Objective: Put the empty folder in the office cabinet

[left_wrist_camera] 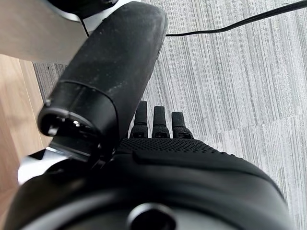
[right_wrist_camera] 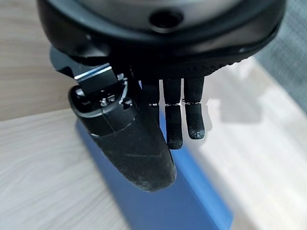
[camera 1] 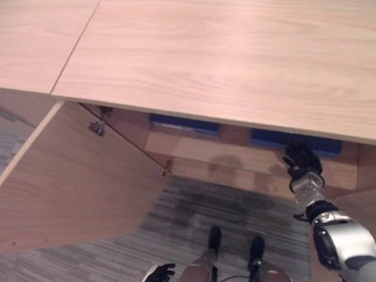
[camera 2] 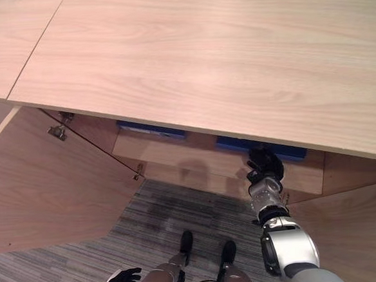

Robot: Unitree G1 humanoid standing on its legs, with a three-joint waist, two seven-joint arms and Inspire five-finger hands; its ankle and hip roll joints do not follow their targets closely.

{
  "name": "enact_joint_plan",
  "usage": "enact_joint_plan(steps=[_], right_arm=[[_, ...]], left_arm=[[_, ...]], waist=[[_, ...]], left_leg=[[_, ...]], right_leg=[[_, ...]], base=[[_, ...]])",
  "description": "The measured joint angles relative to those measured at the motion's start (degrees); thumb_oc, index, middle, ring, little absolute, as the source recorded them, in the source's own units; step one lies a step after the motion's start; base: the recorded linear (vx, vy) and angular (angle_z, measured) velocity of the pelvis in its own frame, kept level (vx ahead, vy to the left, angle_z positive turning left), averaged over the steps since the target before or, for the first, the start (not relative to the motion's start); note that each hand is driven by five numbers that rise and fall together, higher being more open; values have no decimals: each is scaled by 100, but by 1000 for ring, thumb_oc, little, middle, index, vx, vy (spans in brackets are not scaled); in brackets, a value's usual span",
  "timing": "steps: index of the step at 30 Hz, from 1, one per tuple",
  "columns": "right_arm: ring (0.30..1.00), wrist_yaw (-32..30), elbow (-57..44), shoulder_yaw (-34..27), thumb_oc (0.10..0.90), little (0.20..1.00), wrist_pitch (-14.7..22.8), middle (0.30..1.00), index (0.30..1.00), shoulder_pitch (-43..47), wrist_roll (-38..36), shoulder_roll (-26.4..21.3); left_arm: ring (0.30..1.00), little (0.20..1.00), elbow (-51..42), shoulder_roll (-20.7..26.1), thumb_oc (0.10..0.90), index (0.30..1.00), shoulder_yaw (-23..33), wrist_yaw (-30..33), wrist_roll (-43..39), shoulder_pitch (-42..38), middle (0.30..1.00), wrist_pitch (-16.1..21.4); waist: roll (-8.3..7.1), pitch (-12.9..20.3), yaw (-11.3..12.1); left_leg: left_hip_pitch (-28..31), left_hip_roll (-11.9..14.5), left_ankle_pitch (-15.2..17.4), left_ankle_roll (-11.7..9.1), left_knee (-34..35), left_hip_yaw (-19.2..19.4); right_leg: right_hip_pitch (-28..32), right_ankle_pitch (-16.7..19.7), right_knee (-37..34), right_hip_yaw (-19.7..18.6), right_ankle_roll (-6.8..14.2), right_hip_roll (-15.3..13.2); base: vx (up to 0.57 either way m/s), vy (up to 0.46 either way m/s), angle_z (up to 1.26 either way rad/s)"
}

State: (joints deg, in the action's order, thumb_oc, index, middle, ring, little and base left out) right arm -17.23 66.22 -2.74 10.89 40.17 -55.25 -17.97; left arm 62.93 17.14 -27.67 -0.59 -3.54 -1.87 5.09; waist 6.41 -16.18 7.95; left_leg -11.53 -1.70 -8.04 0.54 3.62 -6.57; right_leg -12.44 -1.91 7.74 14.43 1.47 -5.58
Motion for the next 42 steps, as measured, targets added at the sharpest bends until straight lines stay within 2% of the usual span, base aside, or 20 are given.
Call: enact_joint_plan(steps=[7, 11, 14, 16, 18, 21, 24, 28, 31, 35, 38, 39, 42], right_arm=[[300, 304, -638, 414, 400, 300, 13, 300, 300, -418, 143, 7], [300, 333, -1505, 676, 400, 300, 33, 300, 300, -1004, 422, 209], [300, 399, -2486, 1051, 400, 300, -23, 300, 300, -1738, 1064, 177], [300, 401, -2800, 1188, 400, 300, -31, 300, 300, -1962, 1553, 157], [300, 340, -3583, 1451, 400, 300, -104, 300, 300, -2492, 3128, -276], [300, 170, -3582, 1343, 400, 300, -124, 300, 300, -2487, 3987, -496], [300, 14, -3202, 1208, 400, 300, -136, 300, 300, -2246, 4476, -601], [300, -61, -2702, 1166, 400, 300, -269, 300, 300, -1960, 4585, -568], [300, -93, -2382, 1168, 400, 300, -325, 300, 300, -1727, 4737, -689], [300, -245, -2012, 1259, 400, 300, -467, 300, 300, -1338, 5028, -1200], [300, -281, -1841, 1269, 400, 300, -471, 300, 300, -1010, 5095, -1335], [300, -346, -1596, 1280, 400, 300, -478, 300, 300, -677, 5130, -1539], [300, -378, -1330, 1331, 400, 300, -486, 300, 300, -446, 5132, -1622]], left_arm=[[900, 900, 2, 11, 800, 900, 99, -5, 184, 41, 900, 28], [900, 900, 12, 23, 800, 900, 270, -5, 200, 122, 900, 19], [900, 900, 20, 9, 800, 900, 387, -5, 219, 159, 900, -1], [900, 900, 39, -6, 800, 900, 498, -5, 221, 220, 900, -2], [900, 900, 71, -35, 800, 900, 724, -1, 390, 313, 900, 8], [900, 900, 92, -29, 800, 900, 752, -4, 457, 293, 900, 30], [900, 900, 99, -20, 800, 900, 750, -2, 495, 304, 900, 44], [900, 900, 85, -5, 800, 900, 693, 2, 494, 316, 900, 126], [900, 900, 37, 8, 800, 900, 629, 3, 495, 325, 900, 176], [900, 900, -84, 5, 800, 900, 447, -10, 502, 355, 900, 306], [900, 900, -132, 4, 800, 900, 414, -22, 506, 451, 900, 387], [900, 900, -252, -14, 800, 900, 291, -39, 508, 471, 900, 415], [900, 900, -288, -25, 800, 900, 146, -138, 559, 500, 900, 433]], waist=[[-58, 11, -55], [-153, 52, -158], [-176, 61, -215], [-200, 65, -306], [-247, 88, -333], [-307, 123, -351], [-315, 135, -331], [-306, 140, -297], [-275, 158, -181], [-153, 171, 10], [-112, 169, 102], [-15, 153, 197], [61, 134, 224]], left_leg=[[85, 36, 9, -12, 8, 11], [99, 59, 26, -18, 9, 93], [120, 61, 28, -16, 39, 126], [155, 68, 26, -14, 64, 136], [179, 66, 25, -12, 87, 130], [178, 71, 24, -12, 87, 128], [175, 75, 23, -13, 87, 127], [150, 77, 24, -15, 87, 99], [44, 70, 11, -18, 85, 68], [-76, 53, -40, -16, 81, -23], [-150, 56, -52, -29, 72, -47], [-251, 58, -81, -42, 73, -97], [-270, 56, -85, -50, 75, -187]], right_leg=[[98, 14, -56, -11, -14, 39], [88, 45, -80, -93, -26, 68], [91, 70, -107, -124, -23, 73], [128, 98, -162, -136, -19, 83], [186, 114, -230, -128, -13, 86], [215, 145, -301, -130, -15, 102], [225, 171, -337, -128, -18, 110], [216, 177, -346, -116, -19, 115], [120, 176, -336, -83, -17, 107], [50, 179, -336, 20, -3, 90], [-22, 165, -313, 46, 15, 92], [-100, 168, -308, 89, 12, 94], [-86, 146, -311, 182, 16, 93]], base=[[3, 0, -1], [13, 0, -10], [24, -9, -7], [15, -5, -3], [0, 0, 0], [3, -7, -1], [0, 0, 0], [-17, -3, 2], [-28, -1, 5], [-28, -5, 15], [-22, -12, 6], [-17, -20, 10], [-5, -8, 15]])
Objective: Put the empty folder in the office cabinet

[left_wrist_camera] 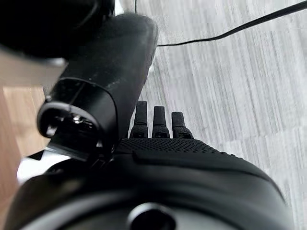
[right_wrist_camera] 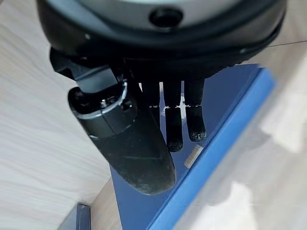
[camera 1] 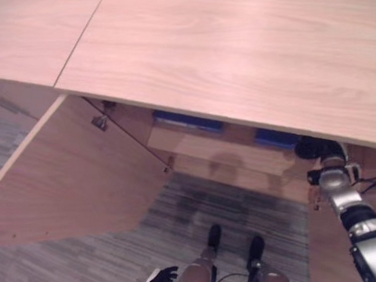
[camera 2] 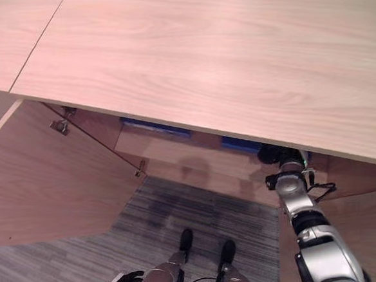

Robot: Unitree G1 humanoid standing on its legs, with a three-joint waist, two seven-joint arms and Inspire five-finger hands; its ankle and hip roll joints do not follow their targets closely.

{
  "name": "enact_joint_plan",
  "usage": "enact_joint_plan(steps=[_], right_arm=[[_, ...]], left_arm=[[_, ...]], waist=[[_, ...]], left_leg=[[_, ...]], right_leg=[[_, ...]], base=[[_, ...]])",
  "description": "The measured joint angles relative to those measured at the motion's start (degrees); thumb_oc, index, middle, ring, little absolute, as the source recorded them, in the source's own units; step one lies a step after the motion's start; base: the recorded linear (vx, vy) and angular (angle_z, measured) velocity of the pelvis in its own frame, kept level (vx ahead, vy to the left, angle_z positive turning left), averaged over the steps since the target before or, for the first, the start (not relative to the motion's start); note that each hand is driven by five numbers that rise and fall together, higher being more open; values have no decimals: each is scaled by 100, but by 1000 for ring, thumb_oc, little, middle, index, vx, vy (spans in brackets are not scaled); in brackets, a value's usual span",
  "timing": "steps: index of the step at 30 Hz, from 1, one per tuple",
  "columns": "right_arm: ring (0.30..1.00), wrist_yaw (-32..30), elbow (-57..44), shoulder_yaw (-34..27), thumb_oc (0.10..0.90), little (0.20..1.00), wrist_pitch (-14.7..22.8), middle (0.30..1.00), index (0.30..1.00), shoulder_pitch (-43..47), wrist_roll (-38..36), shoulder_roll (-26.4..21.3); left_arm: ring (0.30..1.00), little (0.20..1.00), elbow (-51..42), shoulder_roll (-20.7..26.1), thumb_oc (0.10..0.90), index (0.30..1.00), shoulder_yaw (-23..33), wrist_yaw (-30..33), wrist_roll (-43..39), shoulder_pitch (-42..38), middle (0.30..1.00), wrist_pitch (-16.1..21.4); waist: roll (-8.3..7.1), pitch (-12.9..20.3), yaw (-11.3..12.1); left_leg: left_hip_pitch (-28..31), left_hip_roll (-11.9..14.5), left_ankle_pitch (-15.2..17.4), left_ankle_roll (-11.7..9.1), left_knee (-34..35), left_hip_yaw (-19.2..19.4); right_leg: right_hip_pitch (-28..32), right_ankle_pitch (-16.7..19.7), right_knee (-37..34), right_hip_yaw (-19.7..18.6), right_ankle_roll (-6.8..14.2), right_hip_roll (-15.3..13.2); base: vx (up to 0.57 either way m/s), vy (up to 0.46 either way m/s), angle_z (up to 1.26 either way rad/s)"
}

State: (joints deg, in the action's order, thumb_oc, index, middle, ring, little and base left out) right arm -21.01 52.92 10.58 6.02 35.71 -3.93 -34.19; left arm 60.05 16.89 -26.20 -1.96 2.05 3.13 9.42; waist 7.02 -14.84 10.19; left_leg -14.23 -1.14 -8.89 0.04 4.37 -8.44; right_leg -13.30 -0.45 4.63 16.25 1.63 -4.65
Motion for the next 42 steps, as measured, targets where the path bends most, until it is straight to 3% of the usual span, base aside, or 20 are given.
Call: enact_joint_plan(steps=[14, 23, 35, 42], right_arm=[[300, -11, 931, 264, 400, 300, -1, 300, 300, 626, -108, -33], [300, -146, 1219, 273, 400, 300, 124, 300, 300, 749, -307, 63], [300, -209, 1349, 270, 400, 300, 223, 300, 300, 1048, -506, 26], [300, -228, 1691, 354, 400, 300, 212, 300, 300, 1461, -556, -74]], left_arm=[[900, 900, -249, -11, 800, 900, -132, -64, 44, -74, 900, 199], [900, 900, -298, -11, 800, 900, -294, 43, 35, -180, 900, 211], [900, 900, -443, -2, 800, 900, -340, 135, -186, -196, 900, 225], [900, 900, -451, 2, 800, 900, -340, 150, -189, -205, 900, 229]], waist=[[188, -514, 195], [285, -670, 265], [294, -696, 260], [392, -738, 250]], left_leg=[[-279, -3, -56, -35, 0, -142], [-430, -9, -120, -60, -2, -192], [-650, -49, -198, -102, -4, -223], [-735, -96, -228, -143, -6, -272]], right_leg=[[-245, -40, 73, 150, -2, -10], [-467, -139, 289, 172, 42, -43], [-966, -380, 923, 159, -19, -184], [-1174, -443, 1214, 161, -38, -272]], base=[[-12, 1, 5], [-2, 2, 1], [-3, 3, 1], [0, 5, 2]])
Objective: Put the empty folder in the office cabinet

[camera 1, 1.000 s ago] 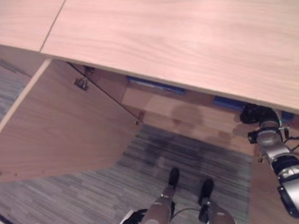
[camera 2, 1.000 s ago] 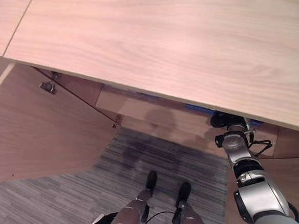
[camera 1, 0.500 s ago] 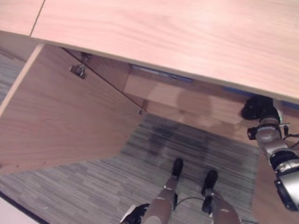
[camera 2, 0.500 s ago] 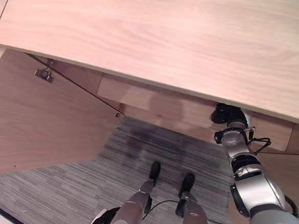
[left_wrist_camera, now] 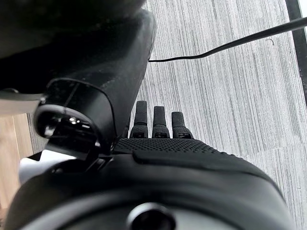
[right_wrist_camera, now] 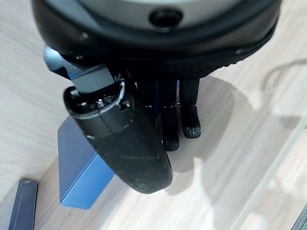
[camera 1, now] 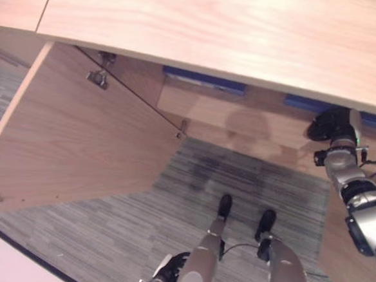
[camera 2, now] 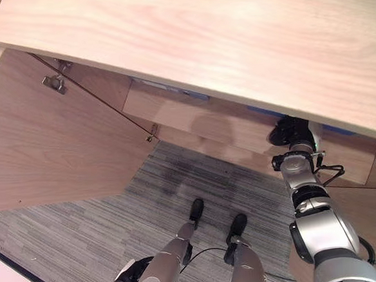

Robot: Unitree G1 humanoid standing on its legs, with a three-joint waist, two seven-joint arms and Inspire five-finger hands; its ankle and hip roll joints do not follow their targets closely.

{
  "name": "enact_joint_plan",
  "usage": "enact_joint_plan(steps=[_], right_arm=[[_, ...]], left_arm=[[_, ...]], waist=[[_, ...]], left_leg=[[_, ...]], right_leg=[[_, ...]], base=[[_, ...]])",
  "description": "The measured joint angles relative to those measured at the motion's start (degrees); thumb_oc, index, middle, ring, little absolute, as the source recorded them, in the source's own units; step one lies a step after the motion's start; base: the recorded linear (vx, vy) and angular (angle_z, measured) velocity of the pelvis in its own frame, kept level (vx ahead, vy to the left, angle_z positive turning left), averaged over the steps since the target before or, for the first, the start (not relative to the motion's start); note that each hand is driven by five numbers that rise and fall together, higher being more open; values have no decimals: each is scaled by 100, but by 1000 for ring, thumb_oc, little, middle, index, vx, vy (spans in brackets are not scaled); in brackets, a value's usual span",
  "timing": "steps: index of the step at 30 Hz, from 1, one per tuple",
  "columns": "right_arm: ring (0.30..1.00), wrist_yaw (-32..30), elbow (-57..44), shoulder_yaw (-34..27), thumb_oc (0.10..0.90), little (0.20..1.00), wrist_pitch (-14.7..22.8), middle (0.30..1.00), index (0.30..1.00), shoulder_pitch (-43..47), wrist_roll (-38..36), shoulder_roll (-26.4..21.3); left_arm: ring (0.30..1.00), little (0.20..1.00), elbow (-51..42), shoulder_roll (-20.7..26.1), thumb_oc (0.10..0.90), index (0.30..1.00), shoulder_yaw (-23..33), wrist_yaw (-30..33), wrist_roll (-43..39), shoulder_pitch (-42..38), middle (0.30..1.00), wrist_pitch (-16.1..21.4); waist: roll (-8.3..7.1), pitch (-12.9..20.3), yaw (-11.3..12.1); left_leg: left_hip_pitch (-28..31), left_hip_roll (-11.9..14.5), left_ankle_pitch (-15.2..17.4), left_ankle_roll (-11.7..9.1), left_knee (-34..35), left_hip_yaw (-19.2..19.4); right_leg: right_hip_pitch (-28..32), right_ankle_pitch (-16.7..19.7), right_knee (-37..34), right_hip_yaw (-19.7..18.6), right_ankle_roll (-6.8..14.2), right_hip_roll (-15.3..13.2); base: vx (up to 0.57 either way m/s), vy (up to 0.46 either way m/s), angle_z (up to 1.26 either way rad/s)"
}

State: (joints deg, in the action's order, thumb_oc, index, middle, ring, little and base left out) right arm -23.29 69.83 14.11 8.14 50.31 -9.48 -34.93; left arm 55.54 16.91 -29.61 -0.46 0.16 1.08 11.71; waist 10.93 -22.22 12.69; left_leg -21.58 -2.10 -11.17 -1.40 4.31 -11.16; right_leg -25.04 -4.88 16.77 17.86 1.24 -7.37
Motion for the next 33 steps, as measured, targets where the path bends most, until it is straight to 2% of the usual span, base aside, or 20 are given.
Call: enact_joint_plan(steps=[5, 8, 13, 16, 18, 19, 21, 22, 23, 24, 25, 27, 29, 32, 33], right_arm=[[300, 179, 113, 218, 400, 300, -251, 300, 300, 248, -1, -168], [300, 402, 315, 341, 400, 300, -476, 300, 300, 377, -25, -176], [300, 324, 170, 182, 400, 300, -449, 300, 300, 198, -197, -116], [300, 269, -467, -279, 400, 300, -329, 300, 300, -486, -414, 218], [300, 256, -774, -434, 400, 300, -272, 300, 300, -867, -442, 521], [300, 273, -1200, -621, 400, 300, -179, 300, 300, -1323, -536, 883], [300, 312, -1696, -587, 400, 300, -94, 300, 300, -2204, -650, 1574], [300, 346, -1747, -540, 400, 300, -99, 300, 300, -2403, -652, 1703], [366, 407, -2006, -578, 444, 366, -90, 366, 366, -2887, -655, 1943], [526, 464, -2142, -559, 551, 526, -79, 526, 526, -3179, -651, 2060], [900, 592, -2154, -369, 800, 900, -124, 900, 900, -3472, -653, 2169], [900, 690, -2298, -452, 800, 900, -117, 900, 900, -3761, -659, 2204], [900, 862, -2342, -390, 800, 900, -116, 900, 900, -4067, -699, 2213], [900, 1094, -2784, -313, 800, 900, -150, 900, 900, -4448, -753, 2108], [900, 1170, -2969, -251, 800, 900, -109, 900, 900, -4753, -752, 2136]], left_arm=[[900, 900, 0, 4, 800, 900, -3, -14, 1, -1, 900, -6], [900, 900, 16, -6, 800, 900, 9, -45, -2, -52, 900, -35], [900, 900, 140, -47, 800, 900, 12, -64, 5, -221, 900, -88], [900, 900, 241, -120, 800, 900, 117, -28, 16, -304, 900, -150], [900, 900, 384, -194, 800, 900, 271, -24, 20, -314, 900, -227], [900, 900, 514, -211, 800, 900, 410, -23, 19, -245, 900, -304], [900, 900, 830, -217, 800, 900, 556, -22, 25, -181, 900, -419], [900, 900, 900, -214, 800, 900, 555, -18, 25, -170, 900, -425], [900, 900, 1020, -239, 800, 900, 719, -20, 39, -166, 900, -492], [900, 900, 1085, -246, 800, 900, 815, -18, 39, -120, 900, -545], [900, 900, 1158, -219, 800, 900, 861, 7, 27, 3, 900, -544], [900, 900, 1189, -235, 800, 900, 1018, 3, 41, -14, 900, -573], [900, 900, 1217, -235, 800, 900, 1146, 15, 7, 95, 900, -665], [900, 900, 1236, -239, 800, 900, 1181, 47, 9, 204, 900, -680], [900, 900, 1253, -204, 800, 900, 1193, 100, 4, 303, 900, -678]], waist=[[48, 10, 24], [62, 30, 12], [58, 33, -9], [24, 60, -52], [-46, 123, -139], [-174, 253, -184], [-429, 474, -366], [-486, 538, -439], [-570, 586, -533], [-624, 619, -574], [-736, 724, -653], [-804, 771, -725], [-866, 815, -918], [-825, 842, -1077], [-917, 1012, -1164]], left_leg=[[-30, -4, -19, -3, -9, -20], [103, 7, -67, -1, -15, -24], [186, -6, -109, 61, -8, -18], [455, 1, -58, 73, -2, -15], [563, 1, -13, 88, -1, -9], [631, 7, 28, 110, 8, 6], [850, 12, 111, 117, 13, 99], [897, 14, 154, 122, 8, 112], [1069, 6, 218, 149, 10, 150], [1167, 4, 249, 159, 14, 163], [1273, -1, 311, 179, 13, 200], [1356, -12, 401, 169, -1, 292], [1591, -43, 497, 253, -10, 317], [1875, 65, 519, 284, 26, 249], [1854, 61, 537, 268, -4, 120]], right_leg=[[-62, -1, 60, 6, -27, -19], [149, 73, -49, 16, -53, 19], [263, 104, -115, 26, -62, 16], [590, 109, -258, 47, -55, 39], [729, 106, -324, 47, -44, 50], [805, 105, -384, 37, -37, 65], [1076, 109, -545, 3, -29, 91], [1134, 112, -590, -15, -22, 96], [1335, 131, -701, -15, 4, 104], [1459, 133, -753, -26, 11, 106], [1578, 153, -846, -76, 47, 114], [1625, 187, -843, -158, 71, 104], [1753, 168, -638, -259, 150, 60], [1649, 16, 51, -871, 474, 113], [1685, -94, 110, -1682, 535, 323]], base=[[7, 3, 1], [0, 0, 0], [4, 23, 1], [75, 57, 2], [83, 74, -3], [58, 53, -11], [106, 107, -13], [129, 130, -9], [66, 66, -10], [102, 108, -17], [68, 110, -24], [35, 95, -21], [-7, 23, -9], [25, -66, 10], [17, -102, 36]])
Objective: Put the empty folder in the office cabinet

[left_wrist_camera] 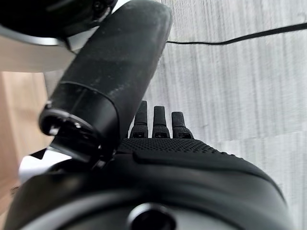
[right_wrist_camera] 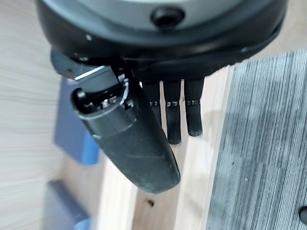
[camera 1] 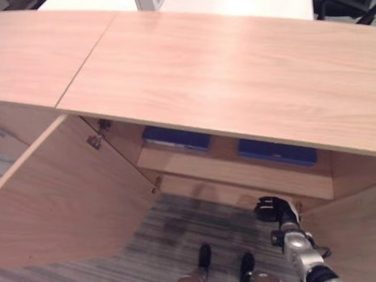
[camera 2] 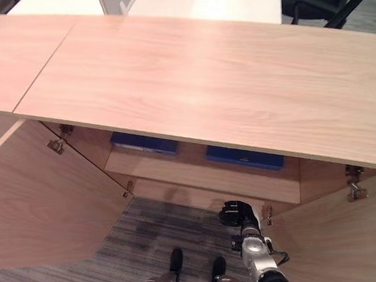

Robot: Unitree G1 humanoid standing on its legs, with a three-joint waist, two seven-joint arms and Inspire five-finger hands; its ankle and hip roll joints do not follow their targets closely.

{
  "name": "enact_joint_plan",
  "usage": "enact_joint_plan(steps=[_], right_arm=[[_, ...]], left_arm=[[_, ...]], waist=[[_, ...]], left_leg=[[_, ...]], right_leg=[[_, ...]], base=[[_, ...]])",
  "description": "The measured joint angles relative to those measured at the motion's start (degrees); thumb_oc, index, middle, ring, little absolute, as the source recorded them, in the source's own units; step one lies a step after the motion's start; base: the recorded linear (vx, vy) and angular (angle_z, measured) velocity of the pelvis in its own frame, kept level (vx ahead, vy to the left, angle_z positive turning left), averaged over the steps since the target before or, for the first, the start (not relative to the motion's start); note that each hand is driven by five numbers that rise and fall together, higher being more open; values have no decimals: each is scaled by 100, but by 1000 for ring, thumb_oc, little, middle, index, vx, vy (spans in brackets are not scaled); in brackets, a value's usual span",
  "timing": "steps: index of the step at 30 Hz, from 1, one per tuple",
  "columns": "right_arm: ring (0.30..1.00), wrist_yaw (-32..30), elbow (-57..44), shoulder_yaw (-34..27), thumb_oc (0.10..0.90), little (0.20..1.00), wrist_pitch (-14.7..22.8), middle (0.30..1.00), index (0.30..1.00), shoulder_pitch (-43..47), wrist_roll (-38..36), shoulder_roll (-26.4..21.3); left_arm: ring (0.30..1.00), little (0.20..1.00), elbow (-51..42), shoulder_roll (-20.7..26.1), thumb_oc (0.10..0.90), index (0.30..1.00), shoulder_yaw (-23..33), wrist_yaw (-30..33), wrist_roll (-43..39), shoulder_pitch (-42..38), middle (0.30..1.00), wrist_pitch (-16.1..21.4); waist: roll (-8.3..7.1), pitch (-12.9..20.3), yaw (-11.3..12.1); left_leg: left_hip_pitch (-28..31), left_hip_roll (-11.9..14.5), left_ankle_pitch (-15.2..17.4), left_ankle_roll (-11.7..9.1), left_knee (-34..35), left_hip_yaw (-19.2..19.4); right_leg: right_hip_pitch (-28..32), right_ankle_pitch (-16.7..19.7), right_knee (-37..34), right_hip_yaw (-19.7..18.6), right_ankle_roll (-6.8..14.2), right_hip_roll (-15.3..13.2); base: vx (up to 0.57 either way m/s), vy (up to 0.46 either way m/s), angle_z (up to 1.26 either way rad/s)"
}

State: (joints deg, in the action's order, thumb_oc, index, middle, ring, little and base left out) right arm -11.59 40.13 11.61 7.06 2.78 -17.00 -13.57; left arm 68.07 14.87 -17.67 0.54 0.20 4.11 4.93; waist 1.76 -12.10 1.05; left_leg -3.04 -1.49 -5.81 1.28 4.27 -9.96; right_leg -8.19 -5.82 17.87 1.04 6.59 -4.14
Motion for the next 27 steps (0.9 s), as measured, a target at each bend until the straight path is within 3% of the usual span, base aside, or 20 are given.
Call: enact_joint_plan(steps=[2, 3, 4, 5, 9, 11, 15, 16, 17, 18, 20, 21, 23, 24, 25, 26, 27], right_arm=[[900, 46, 70, 31, 800, 900, -15, 900, 900, -21, 2, 10], [900, 80, 73, 46, 800, 900, -16, 900, 900, -84, 2, -15], [900, 99, 115, 41, 800, 900, -40, 900, 900, -136, 6, -79], [900, 108, 122, 47, 800, 900, -39, 900, 900, -206, 9, -95], [900, 202, 166, 118, 800, 900, -107, 900, 900, -370, 76, -135], [900, 240, 235, 164, 800, 900, -121, 900, 900, -524, 131, -208], [900, 298, 283, 241, 800, 900, -119, 900, 900, -549, 134, -442], [900, 282, 290, 253, 800, 900, -126, 900, 900, -555, 135, -474], [900, 275, 286, 278, 800, 900, -174, 900, 900, -492, 165, -453], [900, 250, 268, 275, 800, 900, -181, 900, 900, -477, 225, -508], [900, 223, 243, 207, 800, 900, -181, 900, 900, -536, 269, -559], [900, 216, 239, 159, 800, 900, -183, 900, 900, -585, 282, -618], [900, 214, 179, 95, 800, 900, -171, 900, 900, -653, 286, -684], [900, 215, 104, 62, 800, 900, -173, 900, 900, -763, 289, -709], [900, 220, 93, 50, 800, 900, -174, 900, 900, -844, 309, -739], [900, 220, 111, 36, 800, 900, -196, 900, 900, -915, 337, -748], [900, 204, 167, 25, 800, 900, -244, 900, 900, -912, 344, -653]], left_arm=[[900, 900, 23, 33, 800, 900, 4, 26, -10, 5, 900, -4], [900, 900, 23, 49, 800, 900, -36, 37, -3, -14, 900, -3], [900, 900, 87, -24, 800, 900, -52, 121, -4, 23, 900, -4], [900, 900, 95, -53, 800, 900, -24, 147, -10, 45, 900, -6], [900, 900, 75, -174, 800, 900, -26, 204, -195, 201, 900, 2], [900, 900, 91, -176, 800, 900, -22, 308, -221, 179, 900, -2], [900, 900, 107, -256, 800, 900, -11, 395, -286, 166, 900, 10], [900, 900, 119, -236, 800, 900, -13, 405, -338, 105, 900, -2], [900, 900, 199, -9, 800, 900, 17, 366, -350, -21, 900, -90], [900, 900, 236, 66, 800, 900, 193, 374, -453, 15, 900, -80], [900, 900, 333, 7, 800, 900, 437, 415, -449, -18, 900, -67], [900, 900, 386, -50, 800, 900, 403, 506, -429, 6, 900, -70], [900, 900, 399, -28, 800, 900, 427, 532, -432, 38, 900, -84], [900, 900, 399, -38, 800, 900, 429, 544, -431, 50, 900, -86], [900, 900, 390, -67, 800, 900, 435, 536, -442, 105, 900, -84], [900, 900, 386, -115, 800, 900, 436, 521, -447, 110, 900, -82], [900, 900, 387, -129, 800, 900, 434, 540, -440, 100, 900, -83]], waist=[[-114, 73, -12], [-131, 111, -35], [26, 182, -77], [69, 211, -79], [233, 402, 9], [238, 478, 50], [381, 546, 93], [310, 519, 54], [57, 472, -23], [-128, 441, -60], [-215, 414, -112], [-145, 447, -103], [-87, 452, -214], [13, 462, -276], [134, 497, -274], [271, 566, -291], [146, 532, -261]], left_leg=[[5, -10, -34, -35, 21, -27], [-20, -37, -61, -86, 29, -194], [-27, 38, -89, -154, 61, -397], [-6, 61, -100, -191, 61, -468], [-69, 198, -105, -407, 64, -750], [-81, 228, -12, -530, 61, -906], [-429, 385, 19, -516, -269, -491], [-514, 532, 214, -559, -356, 39], [-631, 911, 440, -496, -619, 2021], [-617, 952, 380, -557, -769, 2103], [-531, 986, 334, -664, -1018, 2052], [-349, 1157, 363, -758, -1165, 1998], [-191, 1366, 377, -837, -1233, 2102], [-56, 1491, 332, -822, -1130, 2117], [72, 1556, 154, -667, -927, 2076], [197, 1534, 360, -802, -644, 2078], [274, 1420, 283, -819, -469, 2051]], right_leg=[[15, -86, -90, -96, -25, 66], [350, -112, -691, -487, -145, 177], [726, 188, -1334, -256, -320, 267], [889, 277, -1539, -162, -413, 310], [1093, 345, -1743, 144, -557, 539], [1218, 429, -1955, 491, -748, 502], [1328, 370, -1866, 979, -836, 604], [1315, 387, -1873, 1196, -883, 483], [1323, 410, -1925, 1449, -921, 175], [1326, 421, -1911, 1587, -904, -84], [1441, 423, -1911, 1745, -890, -310], [1513, 426, -1885, 1932, -861, -450], [1602, 426, -1926, 2088, -605, -506], [1618, 441, -1877, 2241, -446, -503], [1620, 421, -1787, 2294, -346, -475], [1626, 392, -1705, 2329, -236, -477], [1621, 364, -1624, 2303, -179, -572]], base=[[18, -100, 34], [-4, -156, 61], [-8, -157, 78], [-30, -144, 70], [-98, -118, 43], [-106, -64, 75], [-215, 55, 64], [-149, 113, 91], [-34, 71, 91], [-46, 89, 89], [-49, 107, 61], [-14, 166, 54], [47, 148, 59], [111, 151, 75], [110, 226, 76], [45, 174, 56], [10, 131, 64]])
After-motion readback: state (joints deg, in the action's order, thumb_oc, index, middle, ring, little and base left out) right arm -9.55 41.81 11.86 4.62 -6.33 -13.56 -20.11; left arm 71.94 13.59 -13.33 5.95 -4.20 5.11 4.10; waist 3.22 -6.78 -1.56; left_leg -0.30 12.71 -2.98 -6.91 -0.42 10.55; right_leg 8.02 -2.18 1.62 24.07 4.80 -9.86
